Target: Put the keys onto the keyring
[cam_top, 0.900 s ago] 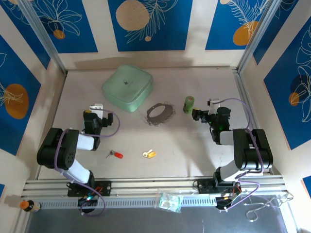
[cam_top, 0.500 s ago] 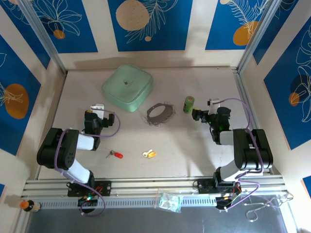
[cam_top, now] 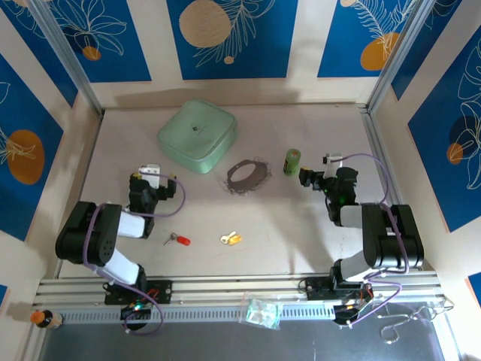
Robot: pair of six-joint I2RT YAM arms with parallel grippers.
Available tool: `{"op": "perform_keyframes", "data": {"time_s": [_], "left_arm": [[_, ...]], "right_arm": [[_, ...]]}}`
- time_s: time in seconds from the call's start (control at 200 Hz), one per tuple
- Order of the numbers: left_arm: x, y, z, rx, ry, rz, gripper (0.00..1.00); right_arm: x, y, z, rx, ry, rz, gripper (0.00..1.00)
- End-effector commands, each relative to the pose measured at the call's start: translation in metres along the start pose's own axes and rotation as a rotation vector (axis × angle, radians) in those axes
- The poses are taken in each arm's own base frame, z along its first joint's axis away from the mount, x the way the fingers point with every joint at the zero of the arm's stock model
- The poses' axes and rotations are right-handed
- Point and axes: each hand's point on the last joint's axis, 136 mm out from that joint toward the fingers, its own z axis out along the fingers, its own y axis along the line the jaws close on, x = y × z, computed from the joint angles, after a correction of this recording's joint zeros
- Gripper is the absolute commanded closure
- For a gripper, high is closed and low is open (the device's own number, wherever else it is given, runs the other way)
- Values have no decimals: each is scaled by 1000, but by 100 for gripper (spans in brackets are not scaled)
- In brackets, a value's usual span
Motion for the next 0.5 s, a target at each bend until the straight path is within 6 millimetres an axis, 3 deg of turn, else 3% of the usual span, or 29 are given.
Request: {"op": "perform_keyframes", "data": {"time_s": [0.0, 0.16, 0.24, 0.31, 0.49], "left_arm": [[-35, 10, -19, -29, -138, -27, 0], [-65, 23, -36, -76, -91, -92, 0], [-77, 24, -44, -67, -48, -132, 0], [-80, 31, -54, -94, -28, -227, 0], [-79, 8, -75, 36, 16, -393, 2]], "right_arm": [[-25, 0, -23, 50, -72, 14, 5], [-34, 19, -57, 14, 29, 140, 7], [-32, 34, -71, -10, 65, 229, 19], [-29, 50, -81, -49, 114, 270, 21], [-4, 101, -100, -137, 286, 265, 38]]}}
